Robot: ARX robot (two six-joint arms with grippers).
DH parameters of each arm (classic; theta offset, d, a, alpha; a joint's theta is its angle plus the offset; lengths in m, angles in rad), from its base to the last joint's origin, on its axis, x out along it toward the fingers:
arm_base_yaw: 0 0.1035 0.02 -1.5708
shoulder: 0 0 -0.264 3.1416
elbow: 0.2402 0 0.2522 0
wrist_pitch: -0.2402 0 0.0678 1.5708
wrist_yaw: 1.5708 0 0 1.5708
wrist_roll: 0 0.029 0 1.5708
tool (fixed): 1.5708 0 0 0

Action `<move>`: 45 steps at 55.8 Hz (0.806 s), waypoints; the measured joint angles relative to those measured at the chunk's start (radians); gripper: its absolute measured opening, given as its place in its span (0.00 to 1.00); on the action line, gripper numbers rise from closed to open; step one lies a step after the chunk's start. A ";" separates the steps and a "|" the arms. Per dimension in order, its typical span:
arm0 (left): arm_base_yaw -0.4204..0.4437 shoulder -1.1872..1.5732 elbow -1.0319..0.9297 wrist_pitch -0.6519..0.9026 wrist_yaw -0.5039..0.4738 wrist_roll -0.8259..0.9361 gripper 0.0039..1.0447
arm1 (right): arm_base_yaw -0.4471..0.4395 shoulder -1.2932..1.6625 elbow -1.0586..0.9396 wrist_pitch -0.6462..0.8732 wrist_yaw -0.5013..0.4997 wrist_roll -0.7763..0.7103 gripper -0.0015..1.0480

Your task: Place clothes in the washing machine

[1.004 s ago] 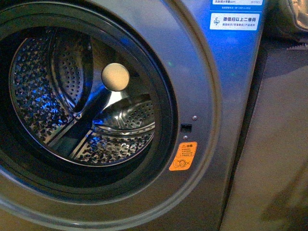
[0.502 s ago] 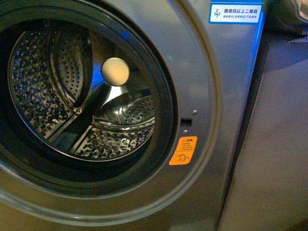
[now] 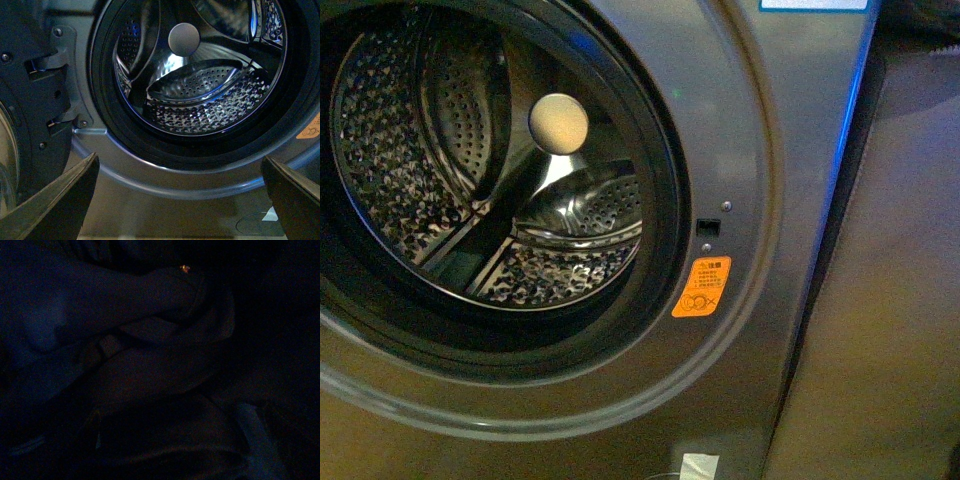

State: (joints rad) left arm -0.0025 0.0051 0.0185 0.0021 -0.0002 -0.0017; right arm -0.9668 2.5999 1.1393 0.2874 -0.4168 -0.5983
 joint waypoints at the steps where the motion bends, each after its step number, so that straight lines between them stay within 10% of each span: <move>1: 0.000 0.000 0.000 0.000 0.000 0.000 0.94 | 0.001 0.014 0.009 0.003 -0.002 0.003 0.93; 45: 0.000 0.000 0.000 0.000 0.000 0.000 0.94 | 0.029 0.362 0.246 0.067 0.014 0.136 0.93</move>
State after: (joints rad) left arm -0.0025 0.0051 0.0185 0.0021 -0.0002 -0.0017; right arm -0.9375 2.9623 1.3857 0.3546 -0.4023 -0.4625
